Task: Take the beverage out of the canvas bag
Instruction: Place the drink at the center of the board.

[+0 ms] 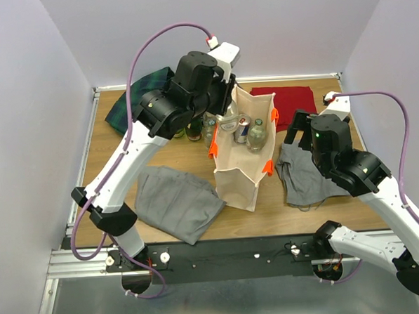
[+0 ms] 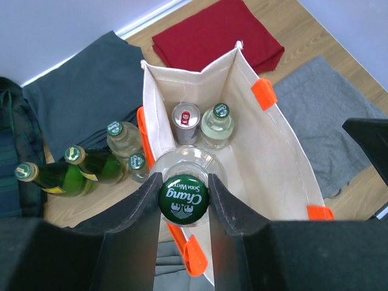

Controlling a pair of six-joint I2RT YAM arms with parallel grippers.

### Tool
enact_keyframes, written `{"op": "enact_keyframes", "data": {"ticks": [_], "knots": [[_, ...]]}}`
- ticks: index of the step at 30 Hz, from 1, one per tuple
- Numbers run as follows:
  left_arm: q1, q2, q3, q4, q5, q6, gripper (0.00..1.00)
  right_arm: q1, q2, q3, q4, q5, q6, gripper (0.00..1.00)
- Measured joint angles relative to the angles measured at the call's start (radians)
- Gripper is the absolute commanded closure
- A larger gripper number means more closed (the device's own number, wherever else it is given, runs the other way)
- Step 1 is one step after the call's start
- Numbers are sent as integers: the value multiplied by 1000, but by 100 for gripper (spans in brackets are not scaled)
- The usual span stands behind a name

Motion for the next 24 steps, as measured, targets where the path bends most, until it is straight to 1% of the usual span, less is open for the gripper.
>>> {"op": "enact_keyframes", "data": {"ticks": [11,24], "knots": [[0,-64,-54,24,-61,5,100,0,18,0,8,-11,0,0],[0,-90,-83,39,-147,9,100,0,29,0,9,-25,0,0]]}}
